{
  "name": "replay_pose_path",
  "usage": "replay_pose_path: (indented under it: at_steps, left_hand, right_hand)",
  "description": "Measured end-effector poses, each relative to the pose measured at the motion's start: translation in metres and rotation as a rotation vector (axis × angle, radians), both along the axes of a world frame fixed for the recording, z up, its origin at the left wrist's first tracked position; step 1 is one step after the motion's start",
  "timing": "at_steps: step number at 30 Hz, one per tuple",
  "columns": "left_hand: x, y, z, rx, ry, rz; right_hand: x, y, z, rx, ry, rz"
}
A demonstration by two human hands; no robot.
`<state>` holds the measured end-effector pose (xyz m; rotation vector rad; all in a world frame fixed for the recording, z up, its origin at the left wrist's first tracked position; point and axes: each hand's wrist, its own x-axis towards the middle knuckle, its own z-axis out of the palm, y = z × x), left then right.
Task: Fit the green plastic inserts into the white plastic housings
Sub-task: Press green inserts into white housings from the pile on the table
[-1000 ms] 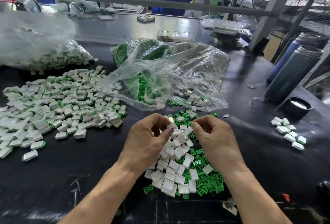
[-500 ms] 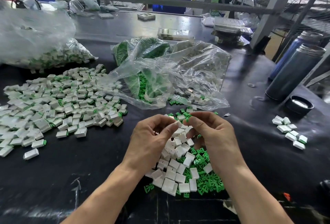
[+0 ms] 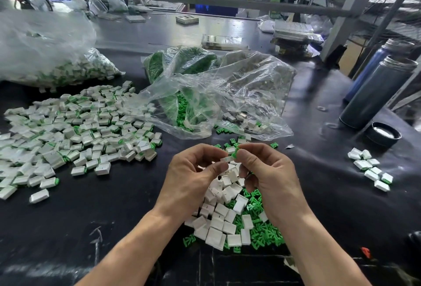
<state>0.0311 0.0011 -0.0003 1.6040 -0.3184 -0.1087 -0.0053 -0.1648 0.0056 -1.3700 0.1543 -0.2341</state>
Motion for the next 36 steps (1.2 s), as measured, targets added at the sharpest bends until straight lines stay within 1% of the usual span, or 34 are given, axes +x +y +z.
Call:
replay_pose_path:
  at_steps: [5,9,12,18,26,36]
  left_hand:
    - [-0.0007,0.0,0.0017,0.028,-0.017,0.002]
    - [-0.0016,-0.0002,0.0025,0.035,-0.041,-0.003]
    - [-0.0033,0.0007,0.0034,0.015,-0.049,0.004]
    - [-0.0055,0.001,0.006,-0.053,-0.035,-0.015]
    - [-0.005,-0.0006,0.0053,-0.03,-0.042,0.008]
    - [-0.0069,-0.0002,0.0052,-0.012,-0.081,-0.013]
  right_hand:
    - [-0.0011,-0.0008,0.0022,-0.014,-0.02,-0.027]
    - [-0.0027,0.0013,0.003,-0.053,-0.044,0.0]
    - [-0.0029,0.0052,0.0015,-0.077,-0.046,0.016]
    - [-0.004,0.0065,0.0018,-0.06,-0.062,0.015]
    - [-0.0049,0.0057,0.0027,-0.05,-0.095,0.047]
    - [-0.0055,0.0069,0.0012,-0.11,-0.119,0.051]
